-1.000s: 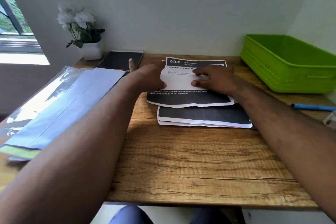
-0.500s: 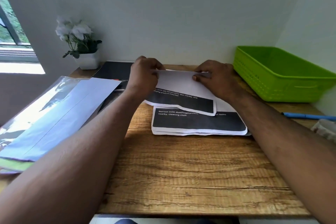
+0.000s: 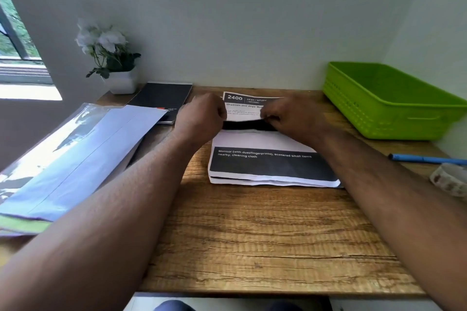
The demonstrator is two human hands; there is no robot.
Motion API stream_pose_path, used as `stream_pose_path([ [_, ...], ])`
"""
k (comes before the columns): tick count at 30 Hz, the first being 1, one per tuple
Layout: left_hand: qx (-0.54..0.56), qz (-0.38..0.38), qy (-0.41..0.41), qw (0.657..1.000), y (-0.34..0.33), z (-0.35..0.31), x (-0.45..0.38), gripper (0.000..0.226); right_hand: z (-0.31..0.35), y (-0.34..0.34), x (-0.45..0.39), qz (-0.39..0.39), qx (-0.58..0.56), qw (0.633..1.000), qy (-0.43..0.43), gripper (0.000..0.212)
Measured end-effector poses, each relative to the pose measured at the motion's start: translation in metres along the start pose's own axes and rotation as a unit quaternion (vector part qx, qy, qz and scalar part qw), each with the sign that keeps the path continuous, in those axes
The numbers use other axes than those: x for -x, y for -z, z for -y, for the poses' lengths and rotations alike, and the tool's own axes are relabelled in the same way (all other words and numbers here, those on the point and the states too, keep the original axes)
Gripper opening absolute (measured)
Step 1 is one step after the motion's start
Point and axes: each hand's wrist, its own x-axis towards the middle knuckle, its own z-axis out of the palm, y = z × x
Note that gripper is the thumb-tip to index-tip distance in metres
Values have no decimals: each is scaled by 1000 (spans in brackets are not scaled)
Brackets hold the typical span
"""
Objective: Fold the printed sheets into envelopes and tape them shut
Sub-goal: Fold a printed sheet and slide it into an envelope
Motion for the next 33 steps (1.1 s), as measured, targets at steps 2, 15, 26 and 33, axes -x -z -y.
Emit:
stream_pose_path([
  [2,-23,37,14,999,-3,0,-1,23,0,-4,3,72,-70,994,-40,21],
  [15,-81,185,-44,978,-38,-12,-12,48,10,-16,-5,99,-202,964,-142,30],
  [26,-92,202,-12,975,-39,-16,-11,51,17,-26,-6,265,-115,941,-175,50],
  [33,-96,212,-11,972,-37,-15,-11,50,-24,-19,17,270,-50,926,-261,47],
])
